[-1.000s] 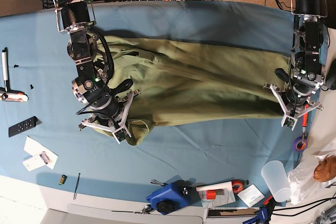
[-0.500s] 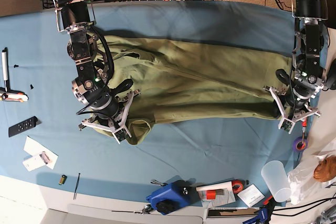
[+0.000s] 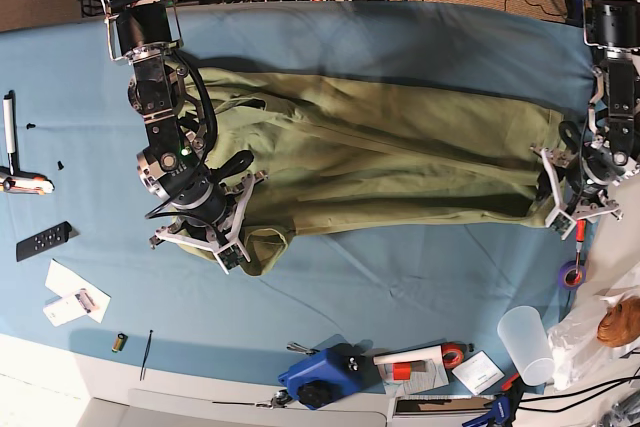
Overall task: Layout the t-shirt on the table in an organized manner, then fold the t-shirt properly
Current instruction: 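Hold the hem with the right gripper while the left gripper grasps the opposite edge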
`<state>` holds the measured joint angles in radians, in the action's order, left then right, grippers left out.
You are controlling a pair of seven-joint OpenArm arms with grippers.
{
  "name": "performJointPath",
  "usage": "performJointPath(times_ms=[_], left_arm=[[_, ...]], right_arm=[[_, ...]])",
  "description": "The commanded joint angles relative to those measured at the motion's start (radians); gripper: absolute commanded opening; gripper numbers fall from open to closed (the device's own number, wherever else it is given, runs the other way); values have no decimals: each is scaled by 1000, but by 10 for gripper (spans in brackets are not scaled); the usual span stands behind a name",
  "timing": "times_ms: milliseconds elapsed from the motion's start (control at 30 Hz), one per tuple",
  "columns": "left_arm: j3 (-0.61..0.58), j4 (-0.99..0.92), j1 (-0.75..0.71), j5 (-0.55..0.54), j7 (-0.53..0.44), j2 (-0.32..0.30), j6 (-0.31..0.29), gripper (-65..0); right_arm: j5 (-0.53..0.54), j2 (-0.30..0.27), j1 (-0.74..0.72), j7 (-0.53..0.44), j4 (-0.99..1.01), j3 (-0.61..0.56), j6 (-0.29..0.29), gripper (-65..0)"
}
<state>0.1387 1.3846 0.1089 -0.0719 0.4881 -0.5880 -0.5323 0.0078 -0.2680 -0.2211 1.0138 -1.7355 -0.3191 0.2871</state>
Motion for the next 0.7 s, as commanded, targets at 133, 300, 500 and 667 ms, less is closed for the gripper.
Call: performJointPath(times_ms=[133, 300, 500, 667], left_arm=[[7, 6, 25, -49, -41, -24, -34, -355], [7, 7, 27, -98, -40, -24, -53, -355], [7, 6, 27, -126, -40, 4, -71, -356], [7, 5, 33, -118, -39, 31, 33, -390]], right_arm=[[-5, -6, -23, -19, -19, 7, -7, -650], [-5, -6, -23, -18, -19, 7, -7, -650], [-5, -6, -23, -19, -19, 7, -7, -650], [-5, -6, -23, -18, -19, 7, -7, -650]])
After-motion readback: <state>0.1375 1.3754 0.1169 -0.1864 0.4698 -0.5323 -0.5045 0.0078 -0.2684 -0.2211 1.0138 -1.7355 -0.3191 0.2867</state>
